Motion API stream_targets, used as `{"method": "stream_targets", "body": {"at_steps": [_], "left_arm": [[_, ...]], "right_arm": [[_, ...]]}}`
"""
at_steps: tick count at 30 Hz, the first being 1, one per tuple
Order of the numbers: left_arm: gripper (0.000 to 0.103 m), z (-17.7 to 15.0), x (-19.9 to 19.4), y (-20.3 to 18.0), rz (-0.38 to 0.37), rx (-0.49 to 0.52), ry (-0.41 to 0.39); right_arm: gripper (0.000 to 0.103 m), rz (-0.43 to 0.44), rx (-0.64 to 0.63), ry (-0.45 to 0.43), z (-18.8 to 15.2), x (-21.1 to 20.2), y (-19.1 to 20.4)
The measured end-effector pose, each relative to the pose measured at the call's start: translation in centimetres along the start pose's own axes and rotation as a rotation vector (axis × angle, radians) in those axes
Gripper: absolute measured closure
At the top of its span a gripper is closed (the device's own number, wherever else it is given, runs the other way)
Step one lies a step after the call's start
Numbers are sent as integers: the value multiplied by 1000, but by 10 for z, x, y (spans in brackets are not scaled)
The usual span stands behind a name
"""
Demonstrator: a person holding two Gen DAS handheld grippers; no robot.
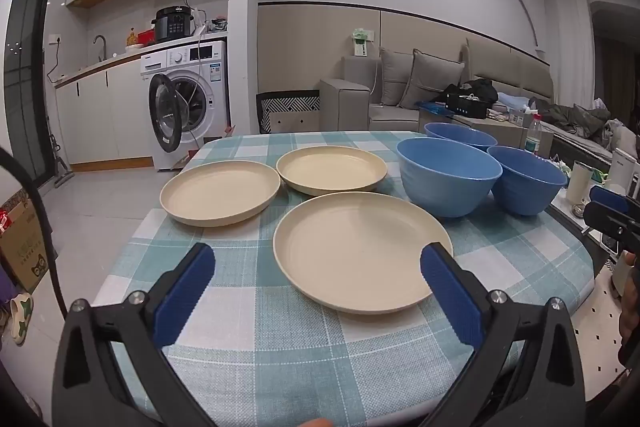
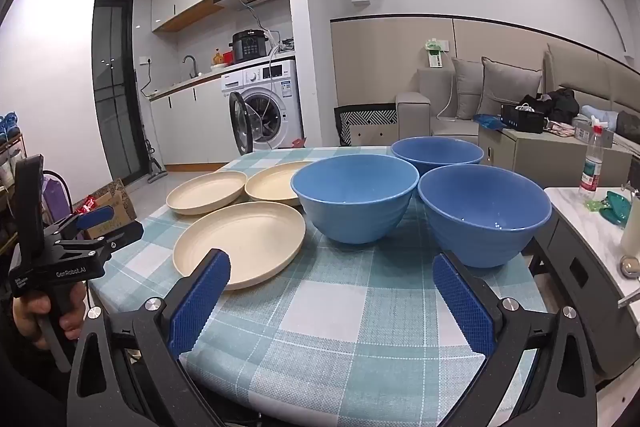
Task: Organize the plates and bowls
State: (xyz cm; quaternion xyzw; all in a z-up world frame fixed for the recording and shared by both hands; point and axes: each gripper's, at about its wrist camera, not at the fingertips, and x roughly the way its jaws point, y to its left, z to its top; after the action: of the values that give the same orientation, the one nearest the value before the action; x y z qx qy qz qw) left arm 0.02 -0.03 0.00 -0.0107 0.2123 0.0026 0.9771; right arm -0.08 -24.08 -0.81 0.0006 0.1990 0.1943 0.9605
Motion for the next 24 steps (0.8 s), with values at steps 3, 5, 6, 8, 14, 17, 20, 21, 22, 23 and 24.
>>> {"method": "stream_targets", "body": {"at_steps": [3, 5, 6, 8, 14, 17, 20, 21, 22, 23, 24], "left_arm": [[0, 0, 0, 1, -5, -14, -1], [0, 0, 0, 0, -4, -10, -2], [0, 0, 0, 0, -3, -9, -2], [0, 0, 0, -1, -1, -5, -3], [0, -1, 2, 1, -2, -11, 1], [0, 1, 2, -1, -2, -8, 2], [0, 1, 3, -1, -1, -8, 1], [0, 1, 2, -1, 0, -7, 1], [0, 1, 2, -1, 0, -7, 1], [0, 1, 2, -1, -1, -6, 1], [0, 1, 2, -1, 0, -6, 1]], "right_arm": [[0, -8, -16, -39, -1, -3, 0], [0, -3, -19, -22, -1, -2, 0], [0, -4, -19, -23, -1, -2, 1], [0, -7, -17, -20, -2, -2, 0], [0, -8, -17, -13, -3, -2, 4], [0, -9, -10, -12, -3, -1, -2], [0, -9, -5, -13, -2, -1, -3], [0, -8, -3, -11, -1, 0, -3], [0, -7, -5, -13, -1, -1, -3], [0, -7, -4, -13, -1, -1, -3], [0, -8, -4, -13, -1, -1, -3]]}}
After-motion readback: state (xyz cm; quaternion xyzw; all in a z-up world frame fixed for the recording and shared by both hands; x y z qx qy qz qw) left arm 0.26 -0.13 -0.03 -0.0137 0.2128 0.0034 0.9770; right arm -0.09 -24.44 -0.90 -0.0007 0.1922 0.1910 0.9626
